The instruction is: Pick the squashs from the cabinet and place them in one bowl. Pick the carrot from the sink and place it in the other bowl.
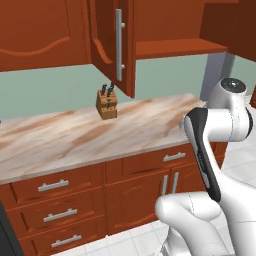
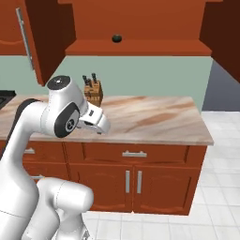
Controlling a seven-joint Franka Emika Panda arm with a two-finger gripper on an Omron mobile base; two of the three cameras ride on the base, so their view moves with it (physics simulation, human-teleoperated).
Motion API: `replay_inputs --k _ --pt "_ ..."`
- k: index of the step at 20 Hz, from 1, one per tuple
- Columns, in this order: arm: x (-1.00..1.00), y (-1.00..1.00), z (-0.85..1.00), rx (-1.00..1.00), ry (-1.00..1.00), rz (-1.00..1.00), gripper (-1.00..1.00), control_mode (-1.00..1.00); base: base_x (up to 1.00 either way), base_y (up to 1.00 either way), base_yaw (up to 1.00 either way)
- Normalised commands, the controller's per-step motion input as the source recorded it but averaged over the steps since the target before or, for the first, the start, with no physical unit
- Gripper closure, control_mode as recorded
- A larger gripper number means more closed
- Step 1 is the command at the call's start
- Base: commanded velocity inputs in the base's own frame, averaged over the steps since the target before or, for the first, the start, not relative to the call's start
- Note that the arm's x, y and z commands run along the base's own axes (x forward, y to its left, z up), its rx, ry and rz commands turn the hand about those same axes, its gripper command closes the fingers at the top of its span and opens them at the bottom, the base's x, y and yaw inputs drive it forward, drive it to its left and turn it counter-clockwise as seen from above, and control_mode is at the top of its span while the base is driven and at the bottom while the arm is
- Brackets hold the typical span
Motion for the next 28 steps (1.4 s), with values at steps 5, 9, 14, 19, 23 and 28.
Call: replay_inputs --k 5,9,14,19,23,28 --pt "0.00 0.00 0.00 0.00 0.00 0.00 -1.00 1.00 0.54 -0.27 0.02" --pt "0.00 0.00 0.00 0.00 0.00 0.00 -1.00 1.00 0.40 -0.39 0.00" --pt "0.00 0.00 0.00 0.00 0.00 0.00 -1.00 1.00 0.37 -0.44 0.00" --pt "0.00 0.00 0.00 0.00 0.00 0.00 -1.00 1.00 0.48 -0.31 0.06" --pt "0.00 0.00 0.00 0.00 0.00 0.00 -1.00 1.00 0.53 -0.21 0.17" --pt "0.00 0.00 0.00 0.00 0.00 0.00 -1.00 1.00 0.46 -0.15 0.20"
